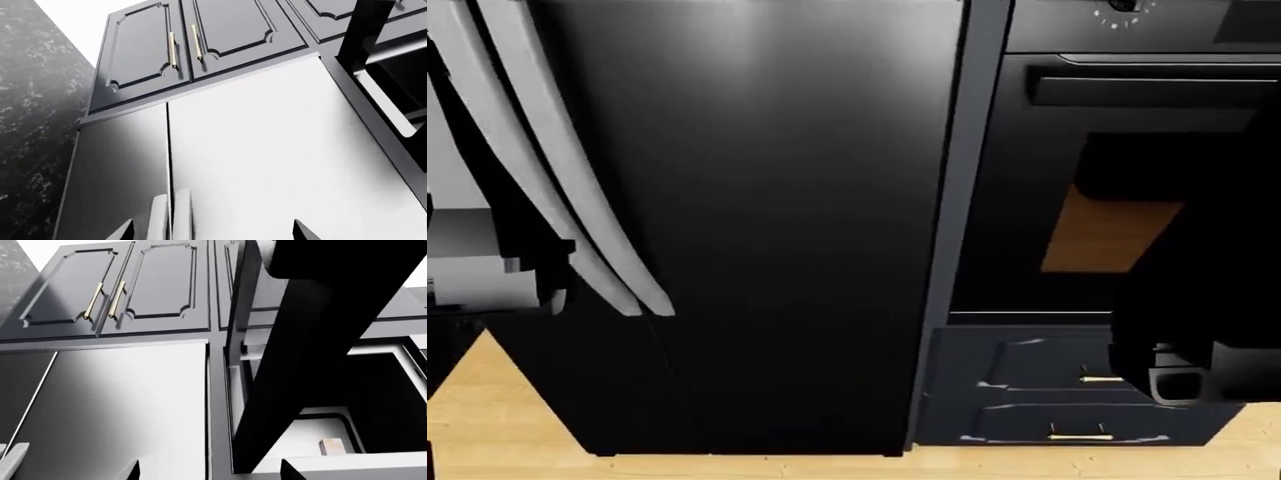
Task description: Close the microwave door
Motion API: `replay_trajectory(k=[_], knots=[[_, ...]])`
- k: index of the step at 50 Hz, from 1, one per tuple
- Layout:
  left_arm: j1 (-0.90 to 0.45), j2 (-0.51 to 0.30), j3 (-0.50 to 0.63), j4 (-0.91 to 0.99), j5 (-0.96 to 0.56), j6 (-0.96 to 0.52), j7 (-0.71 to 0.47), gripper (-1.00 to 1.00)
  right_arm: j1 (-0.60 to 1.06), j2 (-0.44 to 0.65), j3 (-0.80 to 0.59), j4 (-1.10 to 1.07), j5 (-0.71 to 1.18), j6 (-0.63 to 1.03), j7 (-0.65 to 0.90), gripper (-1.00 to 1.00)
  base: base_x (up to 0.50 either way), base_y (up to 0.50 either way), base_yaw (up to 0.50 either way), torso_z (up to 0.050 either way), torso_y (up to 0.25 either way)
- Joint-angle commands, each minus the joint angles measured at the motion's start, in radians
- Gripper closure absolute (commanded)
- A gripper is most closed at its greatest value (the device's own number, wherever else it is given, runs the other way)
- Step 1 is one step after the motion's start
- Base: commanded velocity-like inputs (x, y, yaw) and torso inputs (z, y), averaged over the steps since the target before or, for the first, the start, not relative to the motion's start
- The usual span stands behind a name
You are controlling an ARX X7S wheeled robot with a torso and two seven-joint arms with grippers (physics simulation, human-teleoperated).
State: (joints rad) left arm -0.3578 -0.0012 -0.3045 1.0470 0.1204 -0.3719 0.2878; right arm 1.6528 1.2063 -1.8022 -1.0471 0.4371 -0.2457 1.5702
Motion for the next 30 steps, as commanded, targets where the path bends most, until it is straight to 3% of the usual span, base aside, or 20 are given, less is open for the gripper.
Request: replay_trajectory(k=[1,12,30], knots=[[-0.003,0.0,0.006,0.0,0.0,0.001,-0.005,-1.0,-0.013,-0.002,0.009,0.0,-0.001,0.003,0.0,-1.0,0.05,0.5,0.0,0.0,0.0],[0.001,0.0,0.008,0.0,-0.001,0.008,-0.007,-1.0,-0.06,-0.002,0.044,0.0,-0.014,-0.002,0.0,-1.0,0.06,0.5,0.0,0.0,0.0],[-0.005,0.0,-0.012,0.0,-0.011,0.006,-0.009,-1.0,-0.075,-0.023,0.058,0.0,-0.025,-0.005,0.0,-1.0,0.14,0.08,0.0,0.0,0.0]])
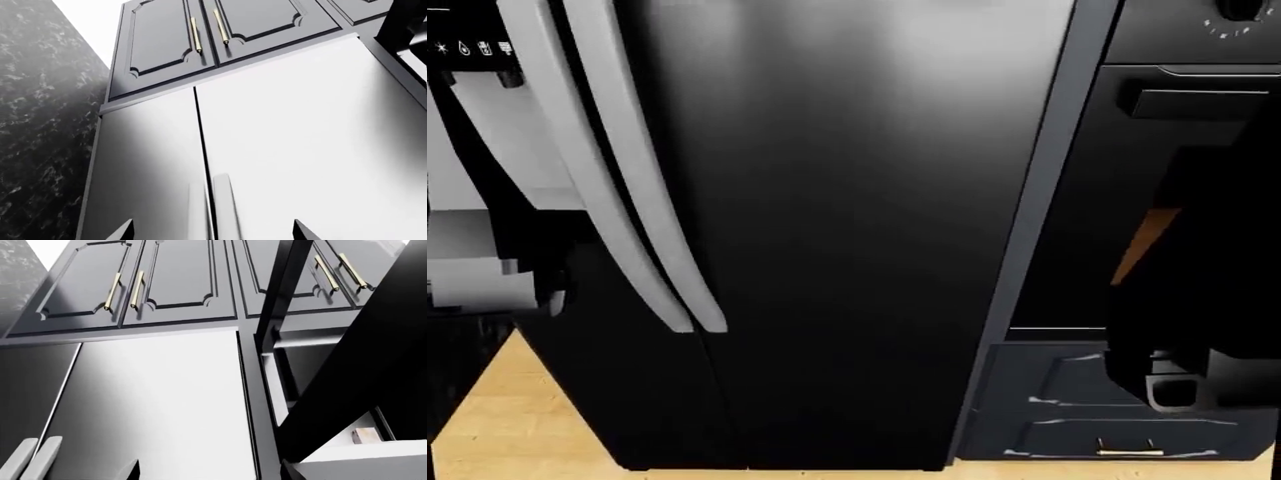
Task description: Close the microwave door
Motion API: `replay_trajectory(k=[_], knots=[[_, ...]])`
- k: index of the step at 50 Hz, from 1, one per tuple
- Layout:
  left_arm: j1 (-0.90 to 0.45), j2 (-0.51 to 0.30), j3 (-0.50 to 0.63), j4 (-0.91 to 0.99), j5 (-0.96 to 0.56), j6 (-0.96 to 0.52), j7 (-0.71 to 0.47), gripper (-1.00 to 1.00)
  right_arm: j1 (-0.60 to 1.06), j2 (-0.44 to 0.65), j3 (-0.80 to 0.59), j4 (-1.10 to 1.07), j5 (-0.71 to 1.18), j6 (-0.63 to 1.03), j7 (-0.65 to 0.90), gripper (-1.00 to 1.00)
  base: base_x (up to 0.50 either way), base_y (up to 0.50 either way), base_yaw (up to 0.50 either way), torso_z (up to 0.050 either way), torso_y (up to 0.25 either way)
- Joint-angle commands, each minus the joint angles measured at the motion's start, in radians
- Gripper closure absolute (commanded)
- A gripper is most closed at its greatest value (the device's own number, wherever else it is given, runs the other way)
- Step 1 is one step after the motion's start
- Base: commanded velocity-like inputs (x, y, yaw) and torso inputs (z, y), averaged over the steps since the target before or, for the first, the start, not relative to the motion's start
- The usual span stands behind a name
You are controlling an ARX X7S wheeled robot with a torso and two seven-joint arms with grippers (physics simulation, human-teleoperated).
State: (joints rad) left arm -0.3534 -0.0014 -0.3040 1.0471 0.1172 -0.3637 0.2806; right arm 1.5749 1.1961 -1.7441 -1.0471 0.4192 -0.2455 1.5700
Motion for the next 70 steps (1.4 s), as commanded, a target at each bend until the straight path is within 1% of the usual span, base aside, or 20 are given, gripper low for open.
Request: replay_trajectory(k=[1,10,28,59,70], knots=[[-0.008,0.0,-0.013,0.0,-0.008,0.0,-0.002,-1.0,0.001,-0.013,-0.001,0.0,-0.01,-0.007,0.0,-1.0,0.33,0.02,0.0,0.0,0.0],[-0.009,0.0,-0.019,0.0,-0.009,-0.001,0.0,-1.0,-0.03,-0.018,0.015,0.0,-0.025,0.001,0.0,-1.0,0.33,0.03,0.0,0.0,0.0],[-0.015,0.0,-0.009,0.0,0.005,0.005,0.001,-1.0,-0.019,-0.01,0.01,0.0,-0.019,-0.004,0.0,-1.0,0.33,0.03,0.0,0.0,0.001],[-0.005,0.001,-0.008,0.0,0.011,0.022,-0.001,-1.0,-0.051,-0.012,0.042,0.0,-0.019,0.004,0.0,-1.0,0.31,0.03,0.0,0.0,0.001],[0.001,0.0,-0.005,0.0,0.011,0.034,-0.004,-1.0,-0.073,-0.013,0.06,0.0,-0.027,-0.002,0.0,-1.0,0.05,0.01,0.0,0.0,0.001]])
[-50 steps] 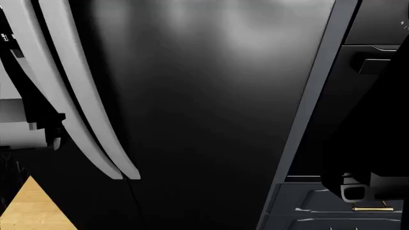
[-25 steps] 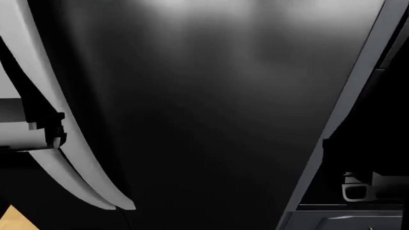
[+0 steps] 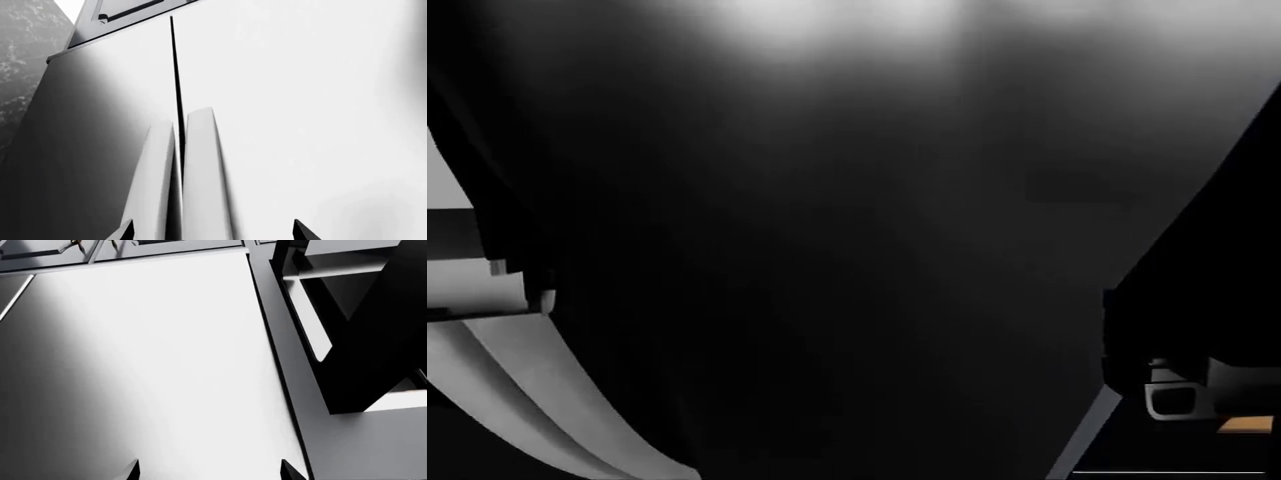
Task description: Close the microwave door
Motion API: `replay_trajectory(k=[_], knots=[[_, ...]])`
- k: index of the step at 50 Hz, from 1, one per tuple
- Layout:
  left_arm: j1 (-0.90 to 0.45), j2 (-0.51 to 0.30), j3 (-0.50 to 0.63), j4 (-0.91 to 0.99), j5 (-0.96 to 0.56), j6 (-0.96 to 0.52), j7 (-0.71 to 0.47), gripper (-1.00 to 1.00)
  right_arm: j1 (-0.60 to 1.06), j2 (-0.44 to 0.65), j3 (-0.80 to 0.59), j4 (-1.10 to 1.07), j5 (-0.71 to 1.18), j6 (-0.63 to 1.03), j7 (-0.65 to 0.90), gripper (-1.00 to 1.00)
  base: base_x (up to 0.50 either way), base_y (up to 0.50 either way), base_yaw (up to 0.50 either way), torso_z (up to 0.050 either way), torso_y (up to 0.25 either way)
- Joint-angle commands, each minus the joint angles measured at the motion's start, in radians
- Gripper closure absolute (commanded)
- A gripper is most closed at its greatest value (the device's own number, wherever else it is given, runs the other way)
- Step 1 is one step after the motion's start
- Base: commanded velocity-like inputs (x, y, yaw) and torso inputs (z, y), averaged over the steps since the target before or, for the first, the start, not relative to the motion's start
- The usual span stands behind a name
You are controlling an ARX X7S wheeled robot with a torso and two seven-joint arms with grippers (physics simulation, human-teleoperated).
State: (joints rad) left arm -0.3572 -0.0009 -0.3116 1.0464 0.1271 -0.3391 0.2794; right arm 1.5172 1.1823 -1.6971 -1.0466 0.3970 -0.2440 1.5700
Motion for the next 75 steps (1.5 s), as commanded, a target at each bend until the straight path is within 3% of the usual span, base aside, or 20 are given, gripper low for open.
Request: replay_trajectory(k=[1,27,75], knots=[[0.004,0.0,0.002,0.001,-0.001,0.011,-0.003,-1.0,-0.014,0.001,0.013,-0.001,-0.004,-0.004,0.0,-1.0,0.0,0.0,0.0,0.0,0.0],[0.006,0.0,-0.007,0.001,-0.002,0.024,-0.009,-1.0,-0.015,0.004,0.008,-0.001,-0.007,-0.008,0.0,-1.0,0.0,0.0,0.0,0.001,0.0],[0.021,0.0,-0.016,0.001,-0.036,0.073,-0.011,-1.0,0.023,0.003,-0.012,-0.001,0.009,-0.007,0.0,-1.0,0.0,0.0,0.0,0.048,0.002]])
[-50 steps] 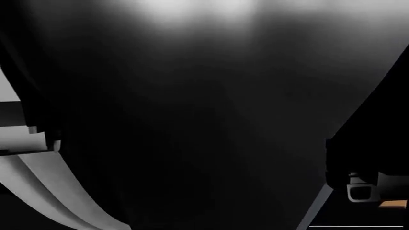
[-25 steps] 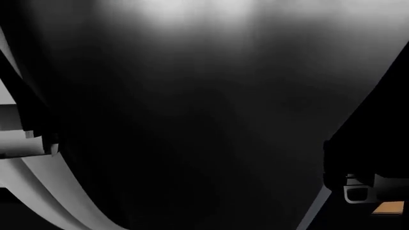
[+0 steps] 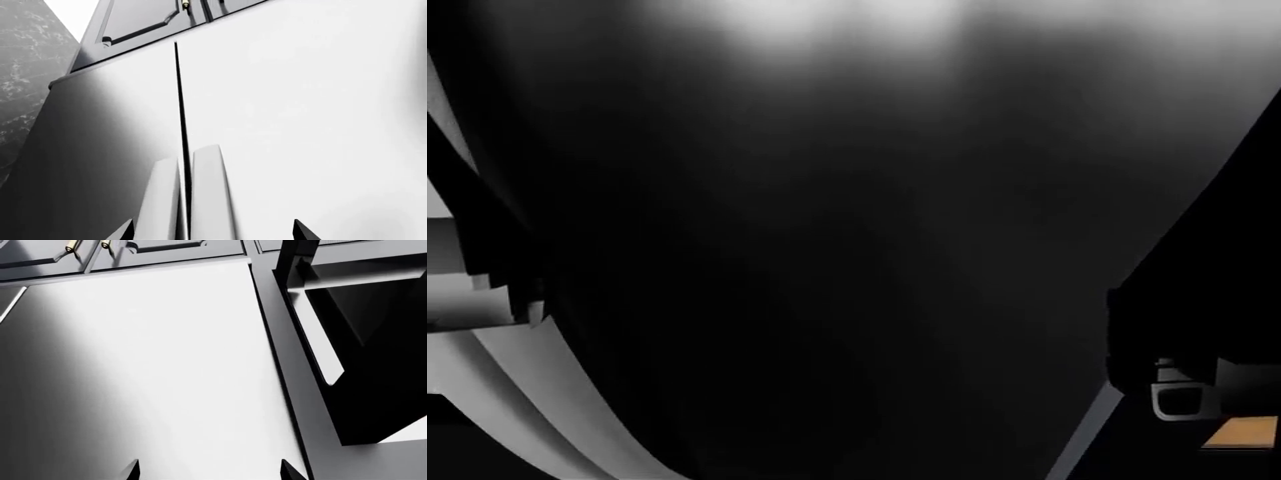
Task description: Close the microwave door
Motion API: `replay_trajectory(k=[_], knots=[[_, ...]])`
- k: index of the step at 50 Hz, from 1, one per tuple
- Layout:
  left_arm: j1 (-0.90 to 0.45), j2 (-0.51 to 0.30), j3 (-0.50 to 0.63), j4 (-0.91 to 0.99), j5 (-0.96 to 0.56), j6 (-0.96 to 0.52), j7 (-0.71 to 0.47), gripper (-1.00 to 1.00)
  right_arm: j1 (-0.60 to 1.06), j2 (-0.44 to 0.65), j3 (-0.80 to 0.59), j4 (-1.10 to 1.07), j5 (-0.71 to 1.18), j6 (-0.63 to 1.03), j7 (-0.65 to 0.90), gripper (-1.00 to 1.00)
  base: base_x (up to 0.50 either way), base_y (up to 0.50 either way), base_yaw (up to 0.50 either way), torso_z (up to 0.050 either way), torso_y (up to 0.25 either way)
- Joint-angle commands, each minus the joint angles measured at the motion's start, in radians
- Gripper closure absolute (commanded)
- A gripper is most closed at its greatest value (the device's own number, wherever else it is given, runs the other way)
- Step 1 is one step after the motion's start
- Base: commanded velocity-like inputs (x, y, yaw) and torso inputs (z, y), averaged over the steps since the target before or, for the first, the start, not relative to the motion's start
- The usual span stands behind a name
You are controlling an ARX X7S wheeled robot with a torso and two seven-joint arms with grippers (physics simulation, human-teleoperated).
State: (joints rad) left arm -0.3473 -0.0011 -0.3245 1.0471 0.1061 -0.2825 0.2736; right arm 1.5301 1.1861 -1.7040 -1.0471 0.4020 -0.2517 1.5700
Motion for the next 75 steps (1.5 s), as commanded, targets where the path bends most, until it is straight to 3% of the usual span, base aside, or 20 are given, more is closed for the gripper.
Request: replay_trajectory(k=[1,8,28,47,75], knots=[[0.014,0.0,-0.003,0.0,-0.016,0.019,-0.006,-1.0,0.011,-0.001,-0.005,0.0,0.005,0.001,0.0,-1.0,0.0,0.0,0.0,0.0,0.0],[0.021,0.0,-0.001,0.0,-0.021,0.03,-0.012,-1.0,0.062,-0.004,-0.026,0.0,0.031,0.006,0.0,-1.0,0.0,0.0,0.0,0.0,0.0],[0.031,-0.001,-0.001,0.0,-0.036,0.043,-0.018,-1.0,0.505,-0.032,-0.131,0.01,0.314,0.041,-0.019,-1.0,0.0,0.0,0.0,0.0,0.0],[0.041,-0.001,0.008,0.0,-0.03,0.049,-0.023,-1.0,0.526,0.003,-0.083,0.187,0.427,-0.047,-0.176,-1.0,0.0,0.0,0.0,0.0,0.0],[0.042,-0.001,0.01,0.0,-0.026,0.05,-0.022,-1.0,0.521,0.098,-0.047,0.264,0.466,-0.075,-0.237,-1.0,0.0,0.0,0.0,0.0,0.0]])
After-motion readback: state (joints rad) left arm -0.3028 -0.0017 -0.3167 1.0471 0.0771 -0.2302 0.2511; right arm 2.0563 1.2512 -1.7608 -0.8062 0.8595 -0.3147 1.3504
